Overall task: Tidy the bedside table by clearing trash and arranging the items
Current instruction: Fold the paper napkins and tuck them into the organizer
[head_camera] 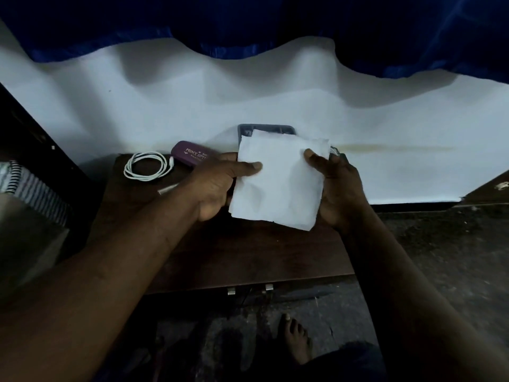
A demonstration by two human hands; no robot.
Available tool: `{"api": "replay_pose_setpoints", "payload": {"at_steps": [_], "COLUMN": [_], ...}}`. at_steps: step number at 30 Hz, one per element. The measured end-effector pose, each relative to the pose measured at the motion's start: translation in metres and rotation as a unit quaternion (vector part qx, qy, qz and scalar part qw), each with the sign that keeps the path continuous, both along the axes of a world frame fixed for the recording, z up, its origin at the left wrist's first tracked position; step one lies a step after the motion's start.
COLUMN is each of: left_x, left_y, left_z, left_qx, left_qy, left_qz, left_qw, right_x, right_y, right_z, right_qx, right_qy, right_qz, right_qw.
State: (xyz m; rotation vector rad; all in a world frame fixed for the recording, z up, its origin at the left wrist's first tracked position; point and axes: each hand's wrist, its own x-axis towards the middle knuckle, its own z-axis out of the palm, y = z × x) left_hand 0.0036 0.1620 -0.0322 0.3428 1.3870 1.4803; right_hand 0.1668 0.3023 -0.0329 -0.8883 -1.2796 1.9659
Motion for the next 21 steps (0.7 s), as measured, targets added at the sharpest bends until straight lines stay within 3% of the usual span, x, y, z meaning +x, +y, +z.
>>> {"api": "replay_pose_setpoints", "payload": {"at_steps": [5, 11, 16, 21], "left_x": [0.003, 0.009, 0.015, 0.012], "left_y": [0.004, 0.003, 0.004, 0.005], "left_z": [0.003, 0.007, 0.007, 0.007], "left_qx": [0.012, -0.004, -0.019, 0.004], "left_qy": [0.031, 0.051, 0.069, -0.018], "left_qz": [0.068, 0.013, -0.017, -0.021], "left_qw": [0.997, 0.999, 0.997, 1.000], "right_x": [0.003, 0.001, 0.001, 0.001], "right_y": [-0.004, 0.004, 0.006, 0.008], "right_z": [-0.008, -0.013, -0.015, -0.016], "right_qx": [-0.038, 0.004, 0.029, 0.056], "right_qy": [-0.014, -0.027, -0.034, -0.044], "right_qz": [0.124, 0.023, -0.003, 0.005], "right_qw": [0.991, 0.999, 0.999, 0.997]}}
